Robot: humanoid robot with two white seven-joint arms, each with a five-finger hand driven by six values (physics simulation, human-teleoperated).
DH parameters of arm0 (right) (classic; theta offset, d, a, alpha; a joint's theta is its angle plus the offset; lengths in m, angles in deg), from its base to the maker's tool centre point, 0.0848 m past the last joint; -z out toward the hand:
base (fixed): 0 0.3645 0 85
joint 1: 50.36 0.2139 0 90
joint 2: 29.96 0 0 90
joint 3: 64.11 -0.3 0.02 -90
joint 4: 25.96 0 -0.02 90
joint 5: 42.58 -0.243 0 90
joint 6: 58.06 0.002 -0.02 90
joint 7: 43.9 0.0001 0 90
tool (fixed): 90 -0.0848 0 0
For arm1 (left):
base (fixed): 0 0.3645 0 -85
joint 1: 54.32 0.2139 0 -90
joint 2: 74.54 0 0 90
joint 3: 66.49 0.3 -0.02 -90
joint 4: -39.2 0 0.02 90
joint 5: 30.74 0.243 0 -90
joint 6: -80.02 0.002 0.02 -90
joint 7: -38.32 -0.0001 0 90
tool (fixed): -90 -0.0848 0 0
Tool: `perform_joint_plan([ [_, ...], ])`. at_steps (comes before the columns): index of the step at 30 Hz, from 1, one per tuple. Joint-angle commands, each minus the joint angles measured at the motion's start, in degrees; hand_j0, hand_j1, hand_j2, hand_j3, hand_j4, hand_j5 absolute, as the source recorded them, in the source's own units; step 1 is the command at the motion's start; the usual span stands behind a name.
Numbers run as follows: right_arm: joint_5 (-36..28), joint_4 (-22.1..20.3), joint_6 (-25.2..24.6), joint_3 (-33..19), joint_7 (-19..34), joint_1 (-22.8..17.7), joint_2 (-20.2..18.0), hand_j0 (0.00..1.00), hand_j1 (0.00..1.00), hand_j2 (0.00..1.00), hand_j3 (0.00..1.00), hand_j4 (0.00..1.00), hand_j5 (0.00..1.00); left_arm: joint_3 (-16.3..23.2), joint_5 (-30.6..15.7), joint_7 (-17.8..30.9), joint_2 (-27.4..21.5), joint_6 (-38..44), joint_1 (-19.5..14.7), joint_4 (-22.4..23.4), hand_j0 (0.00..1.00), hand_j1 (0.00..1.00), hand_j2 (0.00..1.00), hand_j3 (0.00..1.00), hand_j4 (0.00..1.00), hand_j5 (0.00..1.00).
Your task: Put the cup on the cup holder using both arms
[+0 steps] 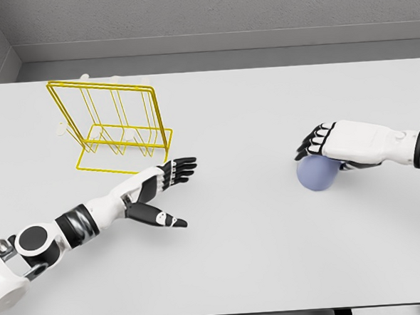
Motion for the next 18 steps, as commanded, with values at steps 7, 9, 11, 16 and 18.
perform_joint_plan([
  [7,0.8,0.0,0.2,-0.1,0.3,0.1,-0.1,0.68,0.68,0.68,0.68,0.68,0.68,0.0,-0.1,0.0,0.5,-0.1,0.1,0.3,1.00,1.00,1.00,1.00,1.00,1.00],
  [9,0.6,0.0,0.2,-0.4,0.2,0.2,-0.1,0.68,0.68,0.68,0.68,0.68,0.68,0.0,-0.1,0.0,0.5,-0.1,0.1,0.3,1.00,1.00,1.00,1.00,1.00,1.00],
  [11,0.6,-0.1,0.2,-0.6,0.2,0.3,-0.1,0.67,0.67,0.67,0.67,0.67,0.67,0.0,-0.1,0.0,0.4,-0.1,0.0,0.3,1.00,1.00,1.00,1.00,1.00,1.00],
  [16,0.3,-1.3,0.2,-0.8,0.2,0.8,-0.2,0.64,0.64,0.64,0.64,0.64,0.64,0.1,0.0,0.0,0.5,-0.1,-0.1,0.3,1.00,1.00,1.00,1.00,1.00,1.00],
  [18,0.2,-1.9,0.2,-1.2,0.4,1.1,-0.3,0.63,0.63,0.63,0.63,0.63,0.63,0.2,0.0,0.0,0.4,-0.1,-0.2,0.3,1.00,1.00,1.00,1.00,1.00,1.00],
])
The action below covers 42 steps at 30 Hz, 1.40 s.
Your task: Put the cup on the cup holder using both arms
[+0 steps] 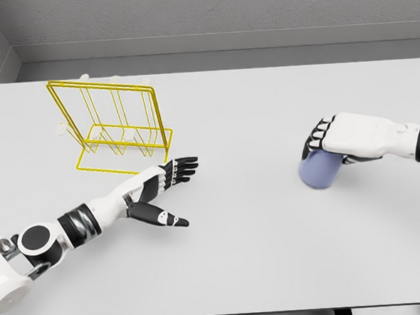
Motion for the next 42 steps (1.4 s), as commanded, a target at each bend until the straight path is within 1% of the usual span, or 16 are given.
perform_joint_plan([
  [1,-0.5,-1.2,-0.1,-0.4,0.1,0.0,-0.3,0.63,0.63,0.63,0.63,0.63,0.63,0.0,-0.1,0.0,0.0,-0.1,0.0,0.1,1.00,1.00,1.00,1.00,1.00,1.00],
  [4,-0.4,-2.4,-0.1,-0.8,0.1,0.0,-0.7,0.61,0.61,0.61,0.61,0.61,0.61,-0.1,0.0,0.0,0.0,-0.1,0.0,0.1,1.00,1.00,1.00,1.00,1.00,1.00],
  [9,-0.4,-8.0,-0.1,-0.8,1.9,-0.5,-2.1,0.61,0.61,0.61,0.61,0.61,0.61,-0.1,0.0,0.0,0.0,-0.1,0.0,0.1,1.00,1.00,1.00,1.00,1.00,1.00],
  [20,-0.7,-8.6,-0.1,-0.7,2.9,-0.1,-0.6,0.61,0.61,0.61,0.61,0.61,0.61,0.0,0.0,0.0,-0.1,-0.1,-0.2,0.5,1.00,1.00,1.00,1.00,1.00,1.00],
  [23,-0.7,-8.6,-0.1,-0.7,3.4,0.5,0.7,0.61,0.61,0.61,0.61,0.61,0.61,0.0,0.0,0.0,0.0,-0.1,-0.4,1.0,1.00,1.00,1.00,1.00,1.00,1.00],
  [25,-0.7,-8.6,-0.1,-0.6,3.6,0.7,2.6,0.61,0.61,0.61,0.61,0.61,0.61,0.0,0.0,0.0,0.0,-0.1,-0.5,1.0,1.00,1.00,1.00,1.00,1.00,1.00],
  [26,-0.7,-8.6,-0.1,-0.5,4.5,0.7,2.8,0.61,0.61,0.61,0.61,0.61,0.61,0.0,0.0,0.0,0.0,-0.1,-0.5,1.0,1.00,1.00,1.00,1.00,1.00,1.00],
  [27,-0.7,-8.6,-0.1,-0.3,4.8,1.1,4.1,0.61,0.61,0.61,0.61,0.61,0.61,0.0,0.0,0.0,0.0,-0.1,-0.5,1.0,1.00,1.00,1.00,1.00,1.00,1.00],
  [34,-0.7,-8.6,-0.1,0.1,4.9,1.7,6.8,0.61,0.61,0.61,0.61,0.61,0.61,0.0,0.1,0.0,0.0,-0.1,-0.5,1.0,1.00,1.00,1.00,1.00,1.00,1.00],
  [42,-0.6,-8.7,-0.1,3.6,5.3,4.4,11.5,0.61,0.61,0.61,0.61,0.61,0.61,0.0,0.1,0.0,0.0,-0.1,-0.5,1.0,1.00,1.00,1.00,1.00,1.00,1.00],
])
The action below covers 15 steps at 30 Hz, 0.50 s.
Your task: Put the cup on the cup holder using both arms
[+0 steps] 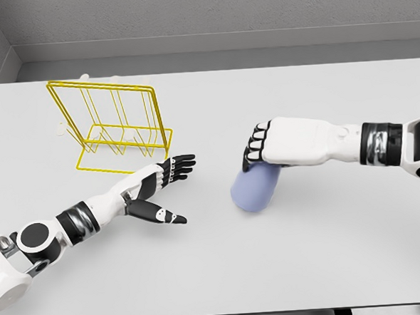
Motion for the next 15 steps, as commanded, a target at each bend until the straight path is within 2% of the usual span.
perform_joint_plan([
  [1,-0.3,0.0,-0.1,1.0,1.3,0.1,1.8,0.61,0.61,0.61,0.61,0.61,0.61,0.0,-0.1,0.0,0.0,0.0,0.0,0.1,1.00,1.00,1.00,1.00,1.00,1.00],
  [13,-0.3,0.1,-0.1,1.1,1.5,1.2,2.7,0.62,0.62,0.62,0.62,0.62,0.62,0.0,-0.1,0.0,0.0,0.0,-0.4,0.4,1.00,1.00,1.00,1.00,1.00,1.00],
  [14,-0.3,0.1,-0.1,1.1,1.5,1.2,2.7,0.68,0.68,0.68,0.68,0.68,0.68,-0.1,-0.1,0.0,0.0,0.0,-0.4,0.4,1.00,1.00,1.00,1.00,1.00,1.00],
  [15,-0.3,0.1,-0.1,1.2,1.5,1.1,2.7,0.79,0.79,0.79,0.79,0.79,0.79,0.0,-0.1,0.0,0.0,0.0,-0.4,0.5,1.00,1.00,1.00,1.00,1.00,1.00],
])
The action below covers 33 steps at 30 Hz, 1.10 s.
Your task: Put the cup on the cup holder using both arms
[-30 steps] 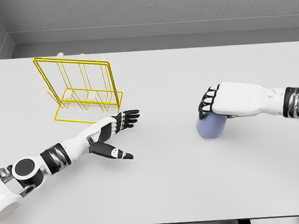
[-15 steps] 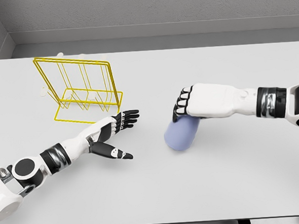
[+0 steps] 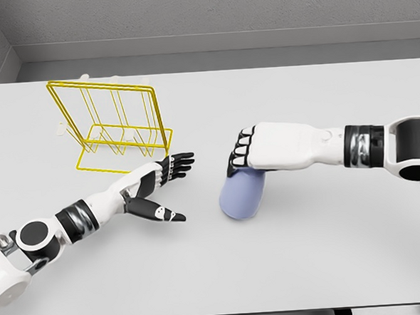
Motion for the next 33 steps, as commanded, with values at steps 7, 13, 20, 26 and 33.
perform_joint_plan([
  [7,-0.3,0.0,-0.1,0.0,-0.1,-0.2,0.0,1.00,1.00,1.00,1.00,1.00,1.00,-0.3,-0.2,0.0,-0.1,-0.3,0.0,0.1,1.00,1.00,1.00,1.00,1.00,1.00],
  [13,0.0,0.1,-0.1,-3.1,0.0,-0.3,-2.7,1.00,1.00,1.00,1.00,1.00,1.00,-0.2,-0.2,0.0,-0.2,-0.3,0.0,0.1,1.00,1.00,1.00,1.00,1.00,1.00],
  [20,-5.2,12.0,-0.1,-19.9,-0.3,-8.0,-7.9,1.00,1.00,1.00,1.00,1.00,1.00,0.1,-0.1,0.0,0.1,-0.2,-0.2,0.1,1.00,1.00,1.00,1.00,1.00,1.00],
  [26,-19.0,19.8,-0.1,-25.4,-0.3,-12.6,-11.5,1.00,1.00,1.00,1.00,1.00,1.00,0.3,0.1,0.0,2.3,0.2,-0.1,0.6,1.00,1.00,1.00,1.00,1.00,1.00],
  [33,-19.9,17.1,-0.1,-33.0,0.3,-20.6,-5.2,1.00,1.00,1.00,1.00,1.00,1.00,1.7,1.2,0.0,4.2,0.5,-0.6,0.5,1.00,1.00,1.00,1.00,1.00,1.00],
])
